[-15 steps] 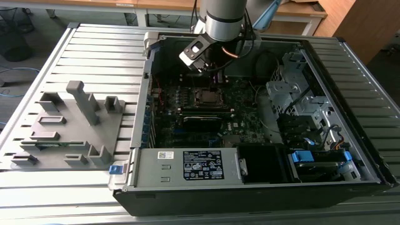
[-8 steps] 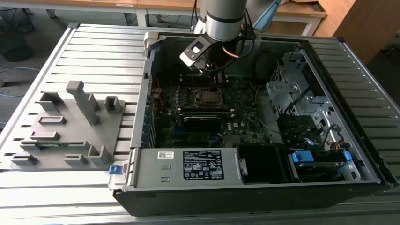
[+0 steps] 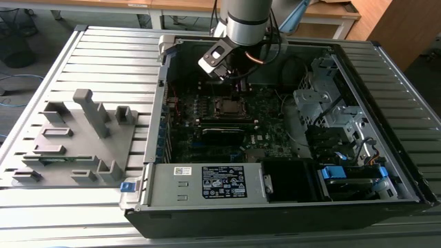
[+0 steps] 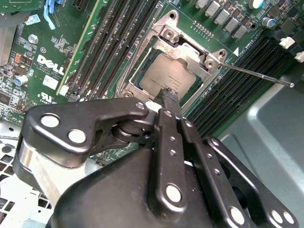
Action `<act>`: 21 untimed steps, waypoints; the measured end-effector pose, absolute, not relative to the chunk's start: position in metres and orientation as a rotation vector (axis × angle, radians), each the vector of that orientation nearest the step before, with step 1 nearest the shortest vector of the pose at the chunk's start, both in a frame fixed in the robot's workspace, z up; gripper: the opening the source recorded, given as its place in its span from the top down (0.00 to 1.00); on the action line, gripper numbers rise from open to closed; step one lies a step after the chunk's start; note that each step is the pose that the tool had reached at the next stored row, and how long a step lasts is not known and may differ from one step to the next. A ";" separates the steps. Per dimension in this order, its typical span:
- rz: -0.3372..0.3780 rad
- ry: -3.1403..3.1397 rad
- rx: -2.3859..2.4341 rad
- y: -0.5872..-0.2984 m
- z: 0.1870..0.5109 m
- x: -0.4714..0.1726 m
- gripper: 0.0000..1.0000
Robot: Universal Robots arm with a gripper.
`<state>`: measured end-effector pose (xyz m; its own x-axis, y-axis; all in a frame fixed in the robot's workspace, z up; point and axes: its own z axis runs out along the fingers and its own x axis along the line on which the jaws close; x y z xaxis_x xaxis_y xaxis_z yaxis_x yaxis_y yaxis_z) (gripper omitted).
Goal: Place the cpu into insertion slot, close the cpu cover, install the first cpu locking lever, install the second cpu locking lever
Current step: 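Close the cpu cover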
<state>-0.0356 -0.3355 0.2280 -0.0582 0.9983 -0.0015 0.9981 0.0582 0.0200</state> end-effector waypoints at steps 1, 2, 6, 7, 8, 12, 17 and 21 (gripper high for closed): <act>0.021 2.280 2.140 -0.335 0.228 -0.036 0.89; 0.021 2.287 2.132 -0.335 0.228 -0.036 0.89; 0.022 2.325 2.091 -0.335 0.228 -0.036 0.89; 0.022 2.334 2.081 -0.335 0.228 -0.036 0.89; 0.022 2.342 2.072 -0.335 0.228 -0.036 0.89; 0.022 2.349 2.064 -0.335 0.228 -0.036 0.89; 0.022 2.355 2.057 -0.335 0.228 -0.036 0.89; 0.024 2.395 2.012 -0.335 0.228 -0.036 0.89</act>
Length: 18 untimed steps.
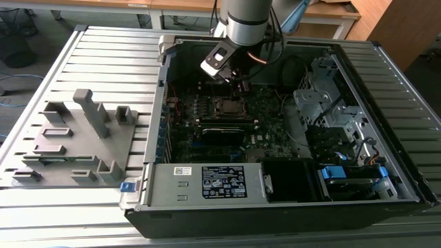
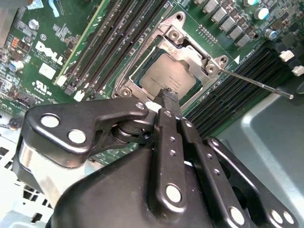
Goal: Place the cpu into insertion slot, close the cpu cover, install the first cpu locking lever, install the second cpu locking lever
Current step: 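Close the cpu cover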
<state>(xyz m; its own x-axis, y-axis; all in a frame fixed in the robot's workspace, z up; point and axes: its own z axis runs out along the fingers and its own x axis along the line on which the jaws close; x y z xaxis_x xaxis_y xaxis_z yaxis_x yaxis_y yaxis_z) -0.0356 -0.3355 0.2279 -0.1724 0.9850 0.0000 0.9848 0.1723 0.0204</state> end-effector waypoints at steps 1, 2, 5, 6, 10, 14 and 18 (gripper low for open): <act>0.025 2.406 1.999 -0.335 0.228 -0.036 0.89; 0.026 2.418 1.986 -0.335 0.228 -0.036 0.89; 0.029 2.452 1.946 -0.335 0.228 -0.036 0.89; 0.030 2.464 1.932 -0.335 0.228 -0.036 0.89; 0.033 2.506 1.880 -0.335 0.228 -0.036 0.89; 0.035 2.545 1.829 -0.335 0.228 -0.036 0.89; 0.035 2.547 1.825 -0.335 0.228 -0.036 0.89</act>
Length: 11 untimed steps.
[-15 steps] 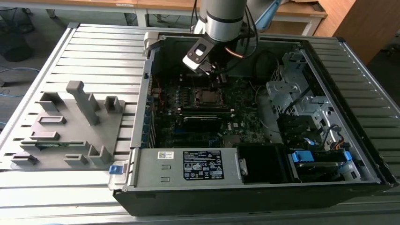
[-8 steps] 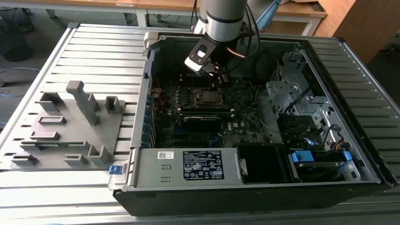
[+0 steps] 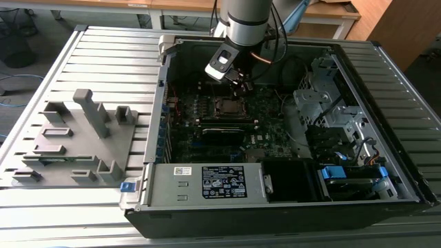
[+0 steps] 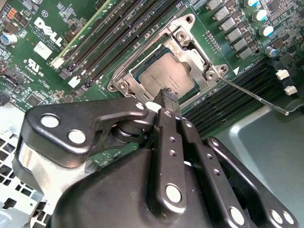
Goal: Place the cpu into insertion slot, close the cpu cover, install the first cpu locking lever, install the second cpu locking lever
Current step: 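Close the cpu cover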
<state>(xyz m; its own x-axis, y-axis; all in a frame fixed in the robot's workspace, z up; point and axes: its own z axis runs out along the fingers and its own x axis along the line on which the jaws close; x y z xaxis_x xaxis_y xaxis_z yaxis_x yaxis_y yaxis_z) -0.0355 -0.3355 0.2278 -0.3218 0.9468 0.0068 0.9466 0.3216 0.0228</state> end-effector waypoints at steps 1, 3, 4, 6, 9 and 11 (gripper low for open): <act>0.035 2.547 1.825 -0.335 0.228 -0.036 0.89; 0.035 2.548 1.825 -0.335 0.228 -0.036 0.89; 0.035 2.548 1.825 -0.335 0.228 -0.036 0.89; 0.035 2.548 1.825 -0.335 0.228 -0.036 0.89; 0.035 2.550 1.821 -0.335 0.228 -0.036 0.89; 0.035 2.556 1.813 -0.335 0.228 -0.036 0.89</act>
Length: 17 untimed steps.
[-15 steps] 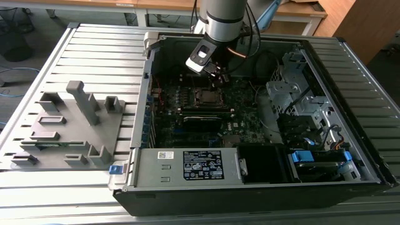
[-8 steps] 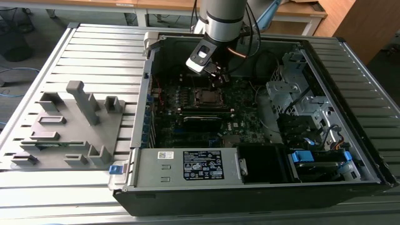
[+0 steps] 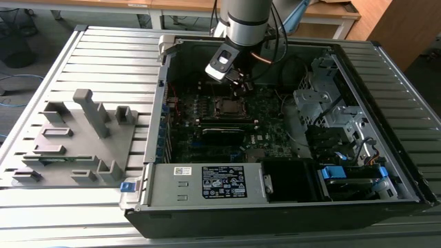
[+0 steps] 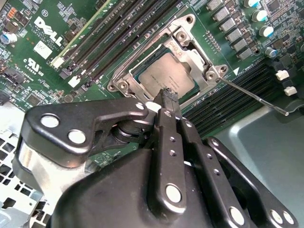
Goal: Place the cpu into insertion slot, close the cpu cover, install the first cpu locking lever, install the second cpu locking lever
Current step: 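Close the cpu cover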
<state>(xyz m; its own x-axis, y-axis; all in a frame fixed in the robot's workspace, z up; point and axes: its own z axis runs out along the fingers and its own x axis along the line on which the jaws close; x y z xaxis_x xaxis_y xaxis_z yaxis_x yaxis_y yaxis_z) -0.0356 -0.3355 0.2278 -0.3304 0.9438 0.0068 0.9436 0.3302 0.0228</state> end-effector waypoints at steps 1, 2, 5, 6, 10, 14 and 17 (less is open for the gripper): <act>0.036 2.559 1.808 -0.335 0.228 -0.036 0.89; 0.036 2.564 1.802 -0.335 0.228 -0.036 0.89; 0.036 2.579 1.780 -0.335 0.228 -0.036 0.89; 0.036 2.585 1.772 -0.335 0.228 -0.036 0.89; 0.036 2.610 1.735 -0.335 0.228 -0.036 0.89; 0.036 2.613 1.732 -0.335 0.228 -0.036 0.89; 0.036 2.613 1.732 -0.335 0.228 -0.036 0.89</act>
